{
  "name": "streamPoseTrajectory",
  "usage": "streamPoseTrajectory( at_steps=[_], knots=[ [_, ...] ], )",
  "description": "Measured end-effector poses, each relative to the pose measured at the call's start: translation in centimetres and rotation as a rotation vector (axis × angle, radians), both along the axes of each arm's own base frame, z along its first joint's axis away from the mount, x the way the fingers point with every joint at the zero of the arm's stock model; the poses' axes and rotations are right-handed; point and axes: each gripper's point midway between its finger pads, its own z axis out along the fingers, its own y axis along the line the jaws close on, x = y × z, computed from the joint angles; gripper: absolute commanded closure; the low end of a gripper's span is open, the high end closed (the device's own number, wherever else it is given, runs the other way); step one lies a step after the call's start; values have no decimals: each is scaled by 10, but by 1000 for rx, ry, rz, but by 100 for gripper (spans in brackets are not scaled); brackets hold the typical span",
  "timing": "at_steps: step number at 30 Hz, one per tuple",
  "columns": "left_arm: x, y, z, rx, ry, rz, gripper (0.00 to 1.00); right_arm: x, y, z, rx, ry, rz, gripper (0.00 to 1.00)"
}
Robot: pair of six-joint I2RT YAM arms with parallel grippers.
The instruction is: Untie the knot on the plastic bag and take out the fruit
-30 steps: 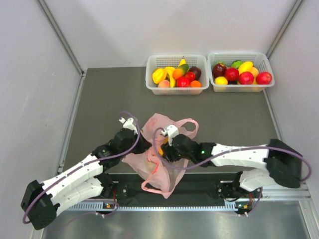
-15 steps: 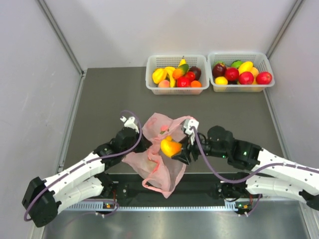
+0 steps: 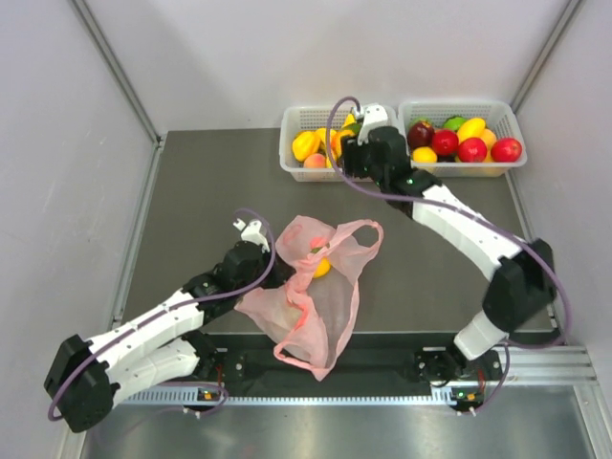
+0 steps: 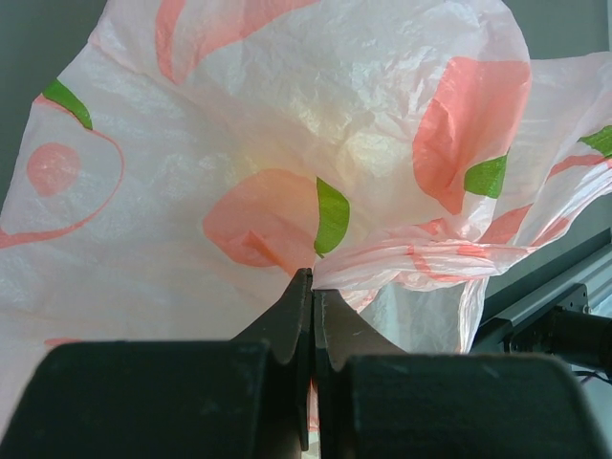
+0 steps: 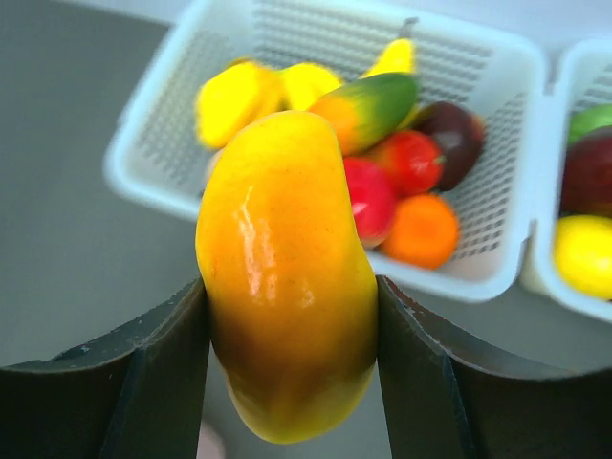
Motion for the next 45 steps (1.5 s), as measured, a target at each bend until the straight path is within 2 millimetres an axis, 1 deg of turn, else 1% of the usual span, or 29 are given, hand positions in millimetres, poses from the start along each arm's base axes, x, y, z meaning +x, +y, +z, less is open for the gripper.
streamPoseTrajectory(
  at_steps=[3,4,8,9,10,11,12,13,15,16,18,19,20,21,22,25,27,29,31,32,34,35,36,37,39,41,42,43,45],
  knots=[
    [1,0,1,0,-8,-3,100,57,-24,-17,0,14,-126,100],
    [1,0,1,0,-9,-4,100,72,-32,-18,3,13,-162,100],
    [1,0,7,-11,-24,-4,100,145,-64,-23,24,4,-296,99],
    [1,0,8,-15,-29,-4,100,159,-69,-27,25,2,-316,97],
    [1,0,10,-20,-35,-3,100,171,-75,-32,20,5,-335,88],
    [1,0,12,-24,-39,-3,100,179,-80,-37,16,11,-350,84],
    [1,1,14,-27,-43,-3,100,188,-85,-47,4,29,-365,82],
    [1,1,14,-29,-45,-3,100,196,-90,-55,-4,40,-379,75],
    [1,1,15,-30,-46,-1,100,208,-96,-74,-20,70,-395,65],
    [1,1,15,-30,-46,0,100,210,-99,-86,-32,92,-401,55],
    [1,1,15,-29,-46,0,100,209,-105,-108,-57,141,-409,40],
    [1,1,15,-30,-46,1,100,207,-107,-115,-65,162,-410,29],
    [2,2,14,-29,-46,1,100,205,-108,-121,-67,180,-409,22],
    [2,2,14,-29,-46,2,100,204,-108,-124,-72,191,-406,7],
    [2,2,14,-29,-45,2,100,203,-108,-125,-73,196,-399,1],
    [2,2,14,-26,-44,4,100,203,-105,-119,-67,190,-377,0],
    [2,3,14,-24,-44,6,100,197,-105,-112,-66,188,-363,0],
    [2,3,13,-21,-43,8,100,187,-106,-100,-62,184,-354,0],
    [2,4,13,-18,-42,11,100,170,-108,-79,-48,172,-341,0],
    [2,4,13,-20,-43,12,100,156,-111,-64,-36,160,-332,0],
    [2,5,14,-22,-47,12,100,119,-117,-38,-13,146,-313,0],
    [1,5,15,-23,-48,12,100,96,-118,-20,9,120,-295,0],
    [1,5,16,-26,-50,12,100,72,-119,-7,30,97,-275,5],
    [1,5,16,-26,-50,12,100,50,-122,3,46,81,-261,7],
    [1,5,16,-26,-50,12,100,-6,-121,30,89,21,-211,11],
    [1,6,16,-23,-48,12,100,-56,-105,52,142,-54,-119,14],
    [0,6,15,-22,-46,12,100,-81,-94,54,161,-72,-56,19],
    [0,6,15,-20,-44,12,100,-104,-83,51,177,-81,7,21],
    [0,7,14,-19,-43,13,100,-148,-64,37,207,-75,145,29]
  ],
)
